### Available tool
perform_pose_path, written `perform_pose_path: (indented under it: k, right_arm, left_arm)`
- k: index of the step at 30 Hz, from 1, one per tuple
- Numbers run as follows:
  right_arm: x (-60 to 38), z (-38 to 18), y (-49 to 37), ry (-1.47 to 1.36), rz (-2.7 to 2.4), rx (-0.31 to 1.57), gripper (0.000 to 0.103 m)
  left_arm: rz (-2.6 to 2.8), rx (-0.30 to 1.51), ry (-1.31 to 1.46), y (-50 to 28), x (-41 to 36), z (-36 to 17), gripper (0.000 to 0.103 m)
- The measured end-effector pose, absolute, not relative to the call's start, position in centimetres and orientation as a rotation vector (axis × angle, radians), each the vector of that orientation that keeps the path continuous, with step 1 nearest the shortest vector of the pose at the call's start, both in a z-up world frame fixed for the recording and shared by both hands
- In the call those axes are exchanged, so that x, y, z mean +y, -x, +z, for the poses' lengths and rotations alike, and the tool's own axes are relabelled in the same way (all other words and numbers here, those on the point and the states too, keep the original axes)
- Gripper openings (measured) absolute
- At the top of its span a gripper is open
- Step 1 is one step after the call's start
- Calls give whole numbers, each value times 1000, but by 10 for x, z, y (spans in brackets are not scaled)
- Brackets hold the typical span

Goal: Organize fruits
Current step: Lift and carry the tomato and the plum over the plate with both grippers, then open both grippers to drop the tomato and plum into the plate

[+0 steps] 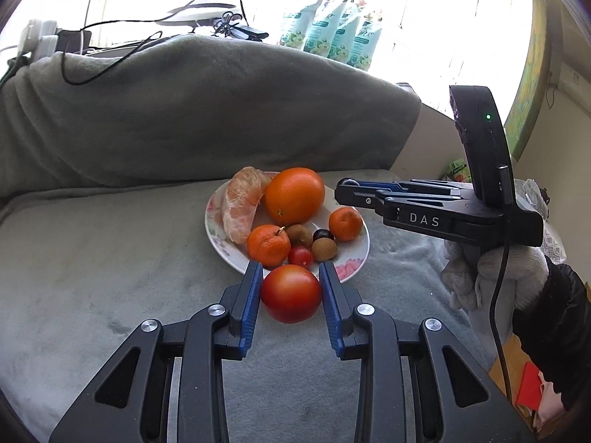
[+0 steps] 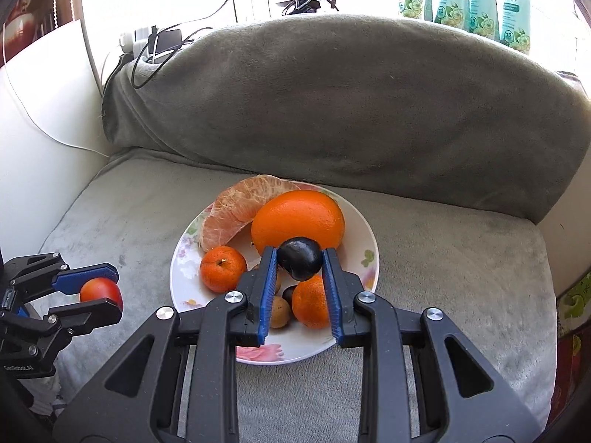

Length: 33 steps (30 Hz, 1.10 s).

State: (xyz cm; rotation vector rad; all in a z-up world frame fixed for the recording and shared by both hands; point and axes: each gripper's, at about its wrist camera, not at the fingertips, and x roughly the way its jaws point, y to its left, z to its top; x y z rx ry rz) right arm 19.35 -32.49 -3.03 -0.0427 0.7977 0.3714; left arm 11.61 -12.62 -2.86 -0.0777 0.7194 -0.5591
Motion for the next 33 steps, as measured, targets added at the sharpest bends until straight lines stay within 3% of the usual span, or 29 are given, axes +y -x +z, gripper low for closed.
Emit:
perform_pose_path:
  k: [33]
  right_arm:
    - [-336, -46, -215, 39, 349, 839, 26]
  left_arm:
    - [-564, 743, 25, -144, -174, -40, 30]
